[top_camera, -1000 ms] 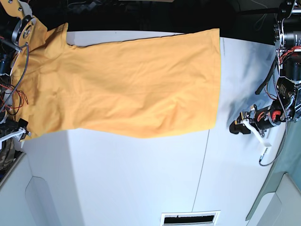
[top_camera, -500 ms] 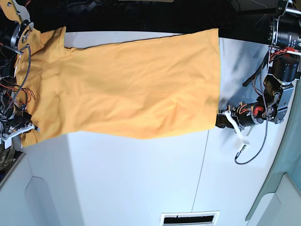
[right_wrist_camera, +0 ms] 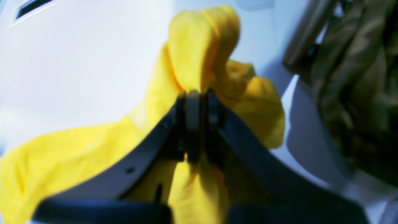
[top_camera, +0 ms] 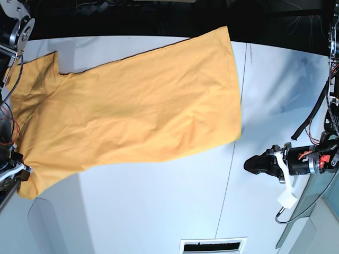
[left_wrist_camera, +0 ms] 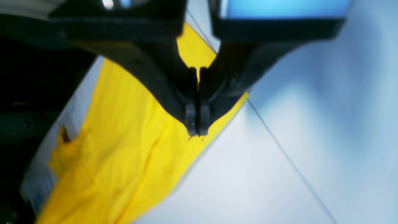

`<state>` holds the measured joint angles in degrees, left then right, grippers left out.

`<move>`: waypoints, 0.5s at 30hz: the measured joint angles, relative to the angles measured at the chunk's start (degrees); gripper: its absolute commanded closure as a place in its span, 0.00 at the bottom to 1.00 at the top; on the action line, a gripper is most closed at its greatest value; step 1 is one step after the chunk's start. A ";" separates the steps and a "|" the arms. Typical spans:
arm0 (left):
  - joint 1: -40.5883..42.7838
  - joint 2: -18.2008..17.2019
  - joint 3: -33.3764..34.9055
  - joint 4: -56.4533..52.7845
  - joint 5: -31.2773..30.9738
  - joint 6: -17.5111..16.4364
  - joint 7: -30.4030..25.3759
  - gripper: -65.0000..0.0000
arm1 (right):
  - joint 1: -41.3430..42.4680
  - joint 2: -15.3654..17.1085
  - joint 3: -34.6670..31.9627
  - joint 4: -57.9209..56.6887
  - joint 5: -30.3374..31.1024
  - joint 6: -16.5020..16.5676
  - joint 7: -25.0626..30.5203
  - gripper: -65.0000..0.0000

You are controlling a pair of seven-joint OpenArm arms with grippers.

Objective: Layout the t-shirt on the table in an organized manner, then fold the t-shirt properly
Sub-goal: 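Release and regrasp the shirt hem with the left gripper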

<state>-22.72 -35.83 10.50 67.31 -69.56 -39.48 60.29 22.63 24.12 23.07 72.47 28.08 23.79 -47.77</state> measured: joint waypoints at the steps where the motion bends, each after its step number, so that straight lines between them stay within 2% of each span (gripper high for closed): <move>1: 0.85 -0.55 -0.07 1.27 -0.31 -0.02 0.15 1.00 | -2.10 0.59 0.11 1.73 0.20 -0.02 0.17 1.00; 2: 1.66 -0.72 -0.07 1.86 0.00 -0.02 0.17 1.00 | -4.20 0.81 0.57 2.99 -0.11 -0.07 -0.04 1.00; 3: 2.45 -0.57 -0.07 1.92 1.51 -0.02 -0.35 0.91 | -6.40 0.85 1.25 3.85 -0.52 -0.35 0.02 1.00; 5: 4.61 -0.13 0.07 1.46 7.45 -0.02 -4.24 0.60 | -10.62 0.79 1.97 4.57 -0.72 -0.33 0.07 1.00; 6: 5.84 -0.04 0.09 0.76 9.79 -0.02 -7.63 0.49 | -12.13 0.70 2.10 4.55 -0.74 -0.22 0.09 1.00; 7: 6.80 0.09 0.09 -0.13 12.59 -0.02 -11.06 0.44 | -13.38 0.50 2.21 4.52 -0.61 -0.26 0.46 1.00; 9: 7.34 1.11 0.00 -2.99 20.28 1.14 -17.14 0.44 | -15.26 0.48 2.23 4.59 0.37 0.20 1.84 1.00; 11: 6.64 3.58 -0.13 -7.15 26.01 6.19 -21.18 0.44 | -16.48 0.44 2.32 4.70 0.68 0.76 2.62 1.00; 15: 5.38 9.22 -0.15 -13.09 26.58 6.43 -21.73 0.44 | -17.40 0.28 2.32 4.68 1.79 1.55 2.75 1.00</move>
<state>-17.34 -26.61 10.35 54.22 -42.98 -33.06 38.57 5.23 24.40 25.39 77.14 29.87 25.34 -45.01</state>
